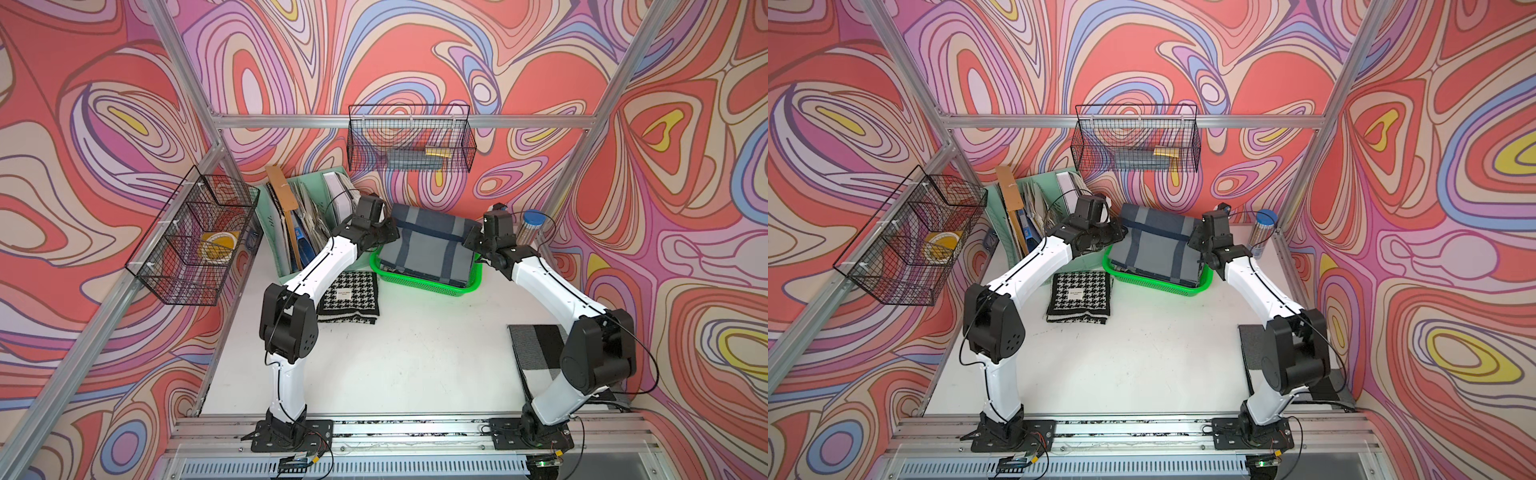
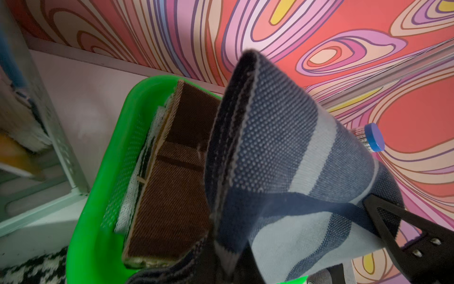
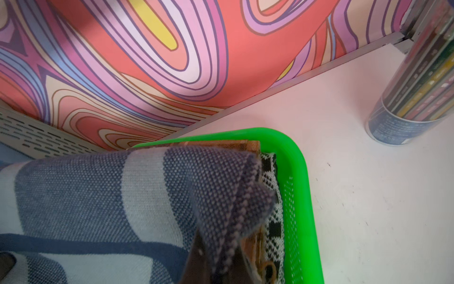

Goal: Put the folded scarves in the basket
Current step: Place the scarf in the basket, then move the scarf to the center of the board.

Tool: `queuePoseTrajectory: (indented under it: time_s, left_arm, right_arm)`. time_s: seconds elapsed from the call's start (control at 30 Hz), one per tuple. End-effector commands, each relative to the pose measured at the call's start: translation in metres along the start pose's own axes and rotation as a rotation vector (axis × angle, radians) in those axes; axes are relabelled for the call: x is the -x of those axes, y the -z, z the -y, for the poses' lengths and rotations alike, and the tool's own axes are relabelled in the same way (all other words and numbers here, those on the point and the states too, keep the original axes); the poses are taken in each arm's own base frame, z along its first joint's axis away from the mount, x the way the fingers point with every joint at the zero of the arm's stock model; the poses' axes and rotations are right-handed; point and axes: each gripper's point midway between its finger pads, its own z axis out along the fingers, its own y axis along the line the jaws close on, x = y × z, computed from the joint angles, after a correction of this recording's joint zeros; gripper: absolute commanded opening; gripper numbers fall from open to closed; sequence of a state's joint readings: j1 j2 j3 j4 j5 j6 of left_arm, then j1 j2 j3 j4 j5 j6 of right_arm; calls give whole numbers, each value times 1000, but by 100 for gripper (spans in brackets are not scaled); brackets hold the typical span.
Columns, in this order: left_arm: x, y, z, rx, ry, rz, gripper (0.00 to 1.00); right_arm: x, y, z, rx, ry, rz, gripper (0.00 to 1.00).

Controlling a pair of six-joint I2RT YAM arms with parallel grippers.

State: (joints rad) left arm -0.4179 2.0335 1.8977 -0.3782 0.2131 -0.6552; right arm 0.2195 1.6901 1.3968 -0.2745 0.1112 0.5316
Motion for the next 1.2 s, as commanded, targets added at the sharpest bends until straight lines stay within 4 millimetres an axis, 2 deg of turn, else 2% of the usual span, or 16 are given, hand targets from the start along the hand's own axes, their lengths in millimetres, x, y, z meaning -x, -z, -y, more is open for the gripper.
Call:
queuePoseTrajectory:
  time_s: [0.0, 0.23, 0.27, 0.3, 0.33, 0.37, 0.4, 0.43, 0.47, 0.5, 0.57, 0.67, 0.77, 0.93, 1.07, 1.17]
  left_arm:
    - [23, -2, -7, 35, -24, 38, 0]
    - [21, -16, -21, 94, -30, 12, 1]
    - [20, -15, -22, 101, -21, -5, 22]
    - [22, -10, -19, 105, -18, -14, 56]
    - [23, -4, -17, 112, -14, -21, 82]
    - [26, 4, -15, 115, -8, -15, 97]
    - [30, 14, -10, 108, -7, 0, 99]
    - [34, 27, -5, 95, -5, 19, 99]
    - [36, 38, 0, 84, -3, 31, 99]
    - [37, 50, 6, 64, 2, 46, 99]
    - [32, 74, 14, 24, 20, 63, 99]
    - [9, 102, 11, -7, 55, 71, 99]
    - [-22, 129, -2, -2, 95, 65, 99]
    - [-91, 162, -44, 57, 165, 12, 98]
    - [-139, 186, -72, 93, 206, -15, 98]
    - [-169, 202, -89, 108, 214, -33, 98]
  right_arm:
    - [17, -9, 2, 16, 18, 23, 0]
    - [13, -31, 12, -13, 23, -20, 0]
    - [13, -31, 12, -11, 20, -24, 0]
    - [14, -30, 10, -3, 19, -35, 6]
    - [18, -27, 4, 20, 29, -42, 21]
    - [21, -24, 0, 35, 39, -41, 40]
    - [24, -18, -4, 50, 40, -37, 60]
    - [28, -12, -6, 57, 46, -32, 71]
    - [29, -10, -6, 53, 48, -37, 73]
    - [37, 4, -10, 64, 46, -19, 74]
    - [38, 18, -14, 92, 27, -20, 74]
    - [27, 44, -26, 194, -32, -37, 74]
    - [-1, 63, -29, 281, -112, -97, 74]
    - [-71, 84, -39, 361, -210, -204, 74]
    - [-130, 93, -71, 384, -164, -278, 75]
    - [-176, 92, -100, 420, -152, -334, 75]
